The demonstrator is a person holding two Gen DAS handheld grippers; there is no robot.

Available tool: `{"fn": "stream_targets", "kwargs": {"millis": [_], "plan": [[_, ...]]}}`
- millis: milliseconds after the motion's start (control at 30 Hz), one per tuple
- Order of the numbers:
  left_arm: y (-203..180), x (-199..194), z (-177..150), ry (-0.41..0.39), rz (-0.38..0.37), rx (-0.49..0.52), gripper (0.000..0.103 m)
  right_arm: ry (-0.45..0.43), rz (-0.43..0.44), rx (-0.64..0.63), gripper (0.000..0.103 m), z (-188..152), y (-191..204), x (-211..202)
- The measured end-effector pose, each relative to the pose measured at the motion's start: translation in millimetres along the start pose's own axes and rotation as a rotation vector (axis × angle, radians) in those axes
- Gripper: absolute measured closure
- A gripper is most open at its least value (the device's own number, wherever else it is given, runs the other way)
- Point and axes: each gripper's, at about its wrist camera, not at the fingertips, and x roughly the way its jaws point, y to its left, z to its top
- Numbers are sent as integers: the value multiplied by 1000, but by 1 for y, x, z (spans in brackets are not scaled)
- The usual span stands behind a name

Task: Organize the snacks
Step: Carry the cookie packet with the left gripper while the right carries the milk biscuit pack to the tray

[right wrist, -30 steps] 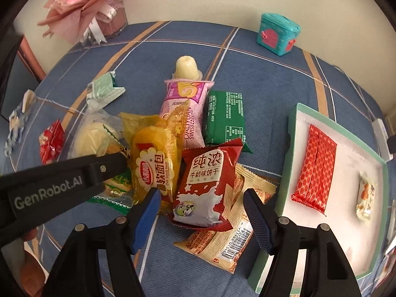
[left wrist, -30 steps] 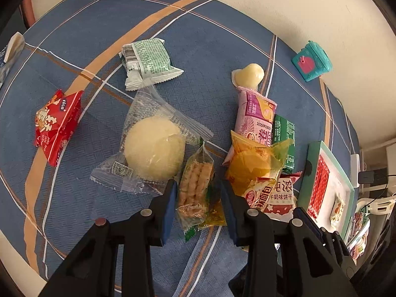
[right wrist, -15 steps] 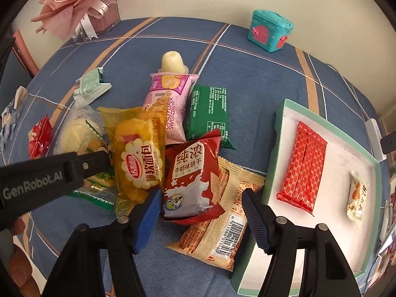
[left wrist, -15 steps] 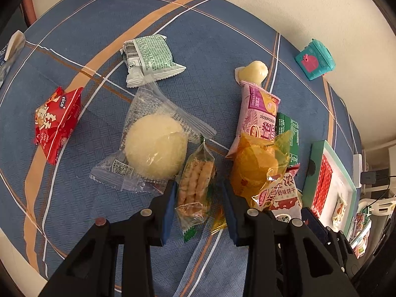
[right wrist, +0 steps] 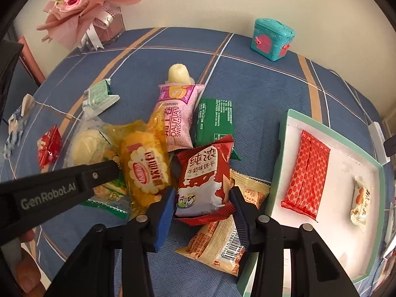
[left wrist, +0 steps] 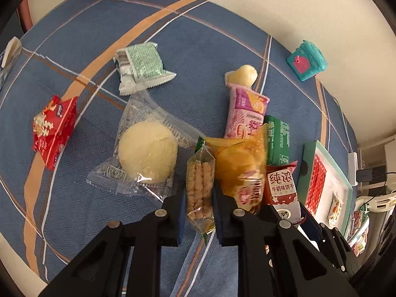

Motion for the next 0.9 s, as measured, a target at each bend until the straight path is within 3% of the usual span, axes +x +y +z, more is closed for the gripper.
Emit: {"fn": "stream_targets", "kwargs": {"millis": [500, 900], "plan": [[-2, -65, 6, -182, -48, 5, 84, -92, 59, 87, 56, 6, -23, -43], [-15, -79, 1, -224, -57, 46, 84, -79, 41, 162, 55, -1, -50, -51]]}}
